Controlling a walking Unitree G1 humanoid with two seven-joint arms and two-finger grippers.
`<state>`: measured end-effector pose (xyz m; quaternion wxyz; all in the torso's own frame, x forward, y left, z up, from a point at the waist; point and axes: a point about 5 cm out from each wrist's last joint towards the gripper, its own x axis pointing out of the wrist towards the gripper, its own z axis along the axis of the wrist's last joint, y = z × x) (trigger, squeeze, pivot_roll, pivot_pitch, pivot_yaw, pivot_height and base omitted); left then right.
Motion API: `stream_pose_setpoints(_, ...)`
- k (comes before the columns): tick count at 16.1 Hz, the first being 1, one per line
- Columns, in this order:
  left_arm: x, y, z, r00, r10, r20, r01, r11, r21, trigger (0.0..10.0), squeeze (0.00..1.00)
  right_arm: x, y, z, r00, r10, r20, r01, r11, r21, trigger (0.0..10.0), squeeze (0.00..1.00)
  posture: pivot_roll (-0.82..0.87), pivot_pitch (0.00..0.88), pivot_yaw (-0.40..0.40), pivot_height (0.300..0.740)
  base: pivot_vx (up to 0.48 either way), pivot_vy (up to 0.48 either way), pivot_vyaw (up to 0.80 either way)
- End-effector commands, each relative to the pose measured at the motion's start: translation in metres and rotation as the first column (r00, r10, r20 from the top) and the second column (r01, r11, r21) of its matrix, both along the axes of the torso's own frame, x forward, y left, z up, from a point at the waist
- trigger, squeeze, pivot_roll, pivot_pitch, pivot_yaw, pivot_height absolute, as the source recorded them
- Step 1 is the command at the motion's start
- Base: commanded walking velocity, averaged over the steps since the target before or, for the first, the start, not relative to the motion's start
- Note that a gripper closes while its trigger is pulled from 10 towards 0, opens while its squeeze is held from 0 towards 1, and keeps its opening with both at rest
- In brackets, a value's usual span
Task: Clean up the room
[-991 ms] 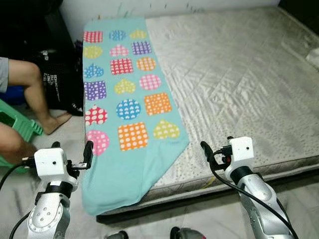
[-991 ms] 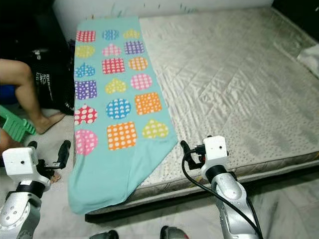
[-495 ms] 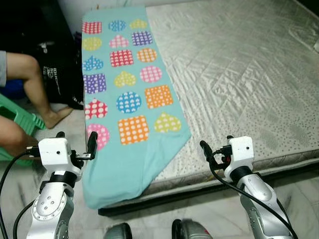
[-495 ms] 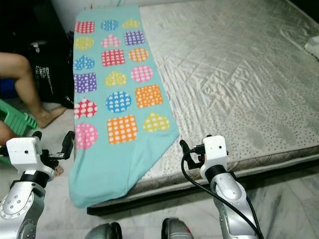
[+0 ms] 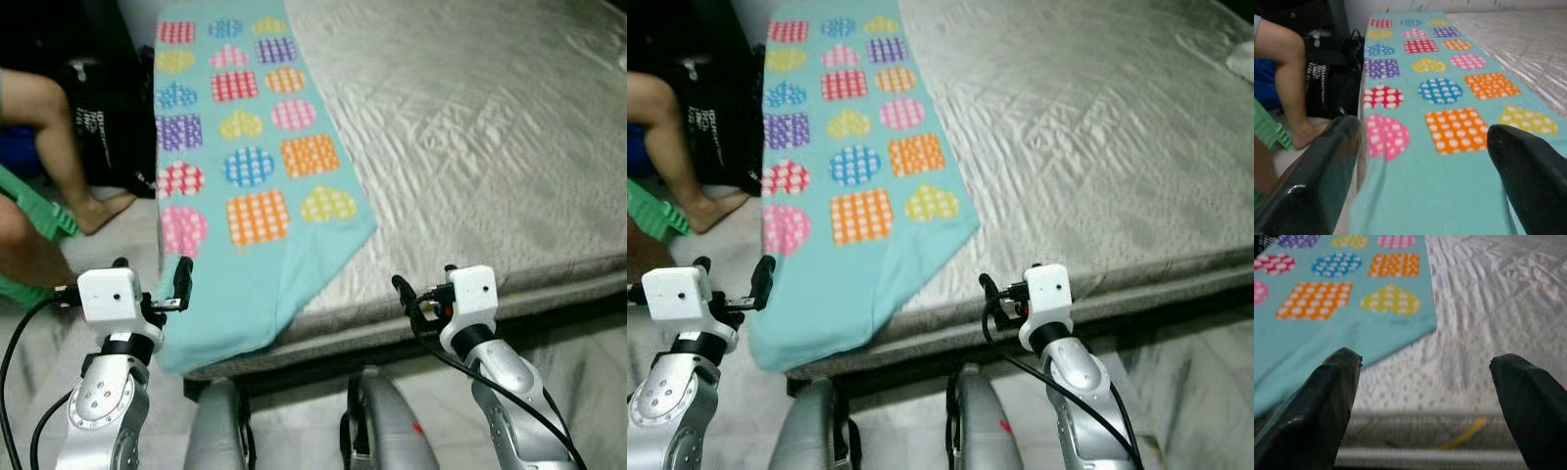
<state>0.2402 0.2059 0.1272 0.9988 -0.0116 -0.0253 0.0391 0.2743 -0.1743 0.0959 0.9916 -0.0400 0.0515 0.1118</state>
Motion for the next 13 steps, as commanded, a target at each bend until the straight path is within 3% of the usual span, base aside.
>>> stream_pose_setpoints(1, 0.0005, 0.0020, -0.0027, 1.000, 0.011, -0.019, -0.010, 1.000, 0.010, 10.0, 0.00, -0.0009, -0.0004, -0.0011, 1.000, 0.007, -0.009, -0.007, 1.000, -0.008, 10.0, 0.00, -0.13, 0.248, 0.030, 0.546, 0.000, 0.000, 0.00)
stream_pose_setpoints(4, 0.0018, 0.0060, -0.0034, 0.997, 0.065, -0.037, -0.065, 0.998, 0.004, 10.0, 0.00, 0.0005, -0.0011, -0.0009, 1.000, 0.003, -0.010, -0.003, 1.000, -0.009, 10.0, 0.00, -0.13, 0.248, 0.027, 0.546, 0.000, 0.000, 0.00)
stream_pose_setpoints(11, 0.0029, 0.0001, -0.0017, 0.999, 0.031, -0.034, -0.032, 0.999, -0.022, 10.0, 0.00, 0.0074, 0.0025, 0.0014, 0.999, 0.033, -0.002, -0.033, 0.998, -0.051, 10.0, 0.00, -0.13, 0.246, 0.026, 0.546, 0.000, 0.000, 0.00)
stream_pose_setpoints(13, 0.0035, -0.0008, -0.0015, 0.999, 0.027, -0.034, -0.028, 0.999, -0.027, 10.0, 0.00, 0.0061, 0.0043, 0.0024, 0.999, 0.042, 0.006, -0.041, 0.998, -0.049, 10.0, 0.00, -0.13, 0.247, 0.026, 0.546, 0.000, 0.000, 0.80)
